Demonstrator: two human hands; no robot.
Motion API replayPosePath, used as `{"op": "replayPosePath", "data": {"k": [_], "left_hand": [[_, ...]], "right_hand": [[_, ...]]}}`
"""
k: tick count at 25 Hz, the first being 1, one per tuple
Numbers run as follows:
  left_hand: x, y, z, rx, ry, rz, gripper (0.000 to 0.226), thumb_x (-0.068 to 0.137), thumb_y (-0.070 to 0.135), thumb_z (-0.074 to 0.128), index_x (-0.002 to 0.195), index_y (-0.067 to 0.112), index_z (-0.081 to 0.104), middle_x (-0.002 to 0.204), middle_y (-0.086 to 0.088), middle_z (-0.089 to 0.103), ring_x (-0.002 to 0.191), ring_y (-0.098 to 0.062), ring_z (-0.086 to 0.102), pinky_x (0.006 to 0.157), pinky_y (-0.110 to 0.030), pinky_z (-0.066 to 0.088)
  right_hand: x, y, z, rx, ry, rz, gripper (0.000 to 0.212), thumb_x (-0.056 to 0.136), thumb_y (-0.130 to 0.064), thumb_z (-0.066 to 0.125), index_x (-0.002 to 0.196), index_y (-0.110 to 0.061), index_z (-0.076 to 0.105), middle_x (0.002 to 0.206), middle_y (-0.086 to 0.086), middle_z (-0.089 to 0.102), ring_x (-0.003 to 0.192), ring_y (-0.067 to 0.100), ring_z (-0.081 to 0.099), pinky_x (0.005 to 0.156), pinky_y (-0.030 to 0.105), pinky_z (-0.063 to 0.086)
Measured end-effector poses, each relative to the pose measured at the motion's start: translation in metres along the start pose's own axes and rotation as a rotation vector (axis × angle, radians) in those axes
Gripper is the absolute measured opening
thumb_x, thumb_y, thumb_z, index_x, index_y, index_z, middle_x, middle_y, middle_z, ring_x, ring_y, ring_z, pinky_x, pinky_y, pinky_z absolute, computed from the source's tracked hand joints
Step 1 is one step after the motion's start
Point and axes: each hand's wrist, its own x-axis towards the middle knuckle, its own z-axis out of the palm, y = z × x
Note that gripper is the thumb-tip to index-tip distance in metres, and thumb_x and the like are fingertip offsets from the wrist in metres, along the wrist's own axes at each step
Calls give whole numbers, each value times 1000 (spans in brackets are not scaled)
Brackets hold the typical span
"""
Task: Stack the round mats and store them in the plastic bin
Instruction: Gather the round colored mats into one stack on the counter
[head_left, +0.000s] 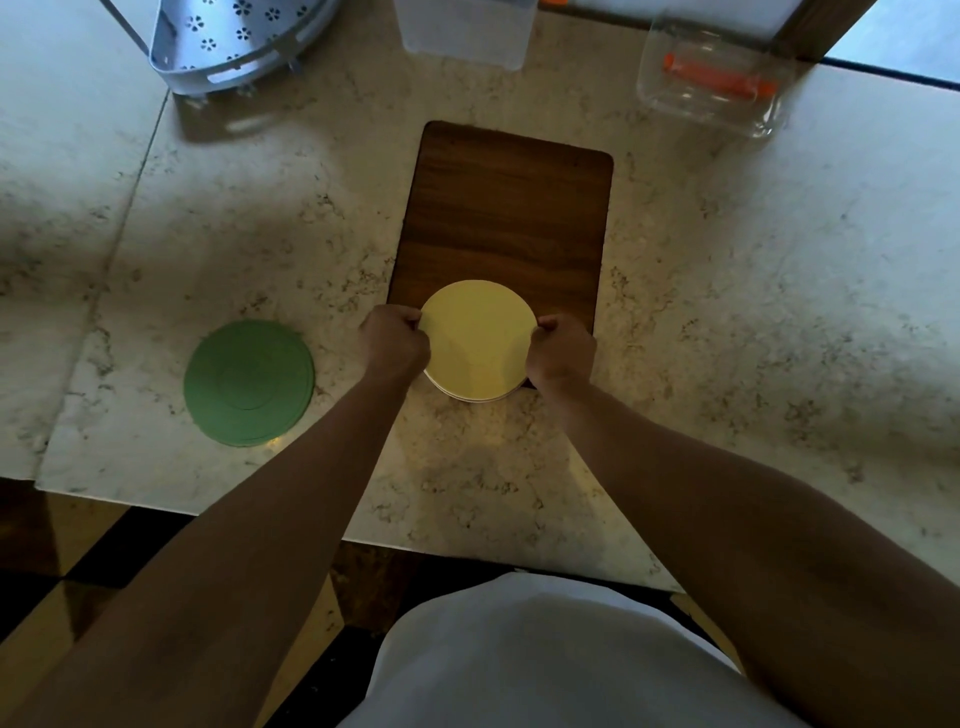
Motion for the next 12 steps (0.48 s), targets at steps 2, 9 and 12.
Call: {"op": "replayPosePath", "data": {"k": [2, 9, 12], "left_hand": [[-1, 0, -1, 97, -13, 50, 21, 71, -1, 59, 60, 17, 60, 60, 1, 50, 61, -19, 47, 59, -25, 35], [-5, 3, -3, 165, -4, 45, 29, 73, 0, 58, 54, 18, 47, 71, -9, 56, 67, -22, 50, 61, -31, 39], [1, 0, -2, 149, -6, 36, 11, 71, -1, 57, 64, 1, 65, 72, -20, 65, 67, -30, 57, 61, -37, 47]], "right_hand": [[0, 0, -1, -34, 6, -19, 23, 90, -14, 54, 103, -9, 73, 105, 12, 73, 98, 29, 66, 74, 29, 46], [-4, -7, -5, -199, 24, -43, 29, 91, -19, 49, 96, -11, 77, 95, 12, 75, 89, 29, 69, 74, 36, 58], [-5, -9, -5, -183, 17, -28, 27, 88, -16, 51, 93, -11, 77, 93, 13, 75, 85, 29, 69, 70, 37, 58]]}}
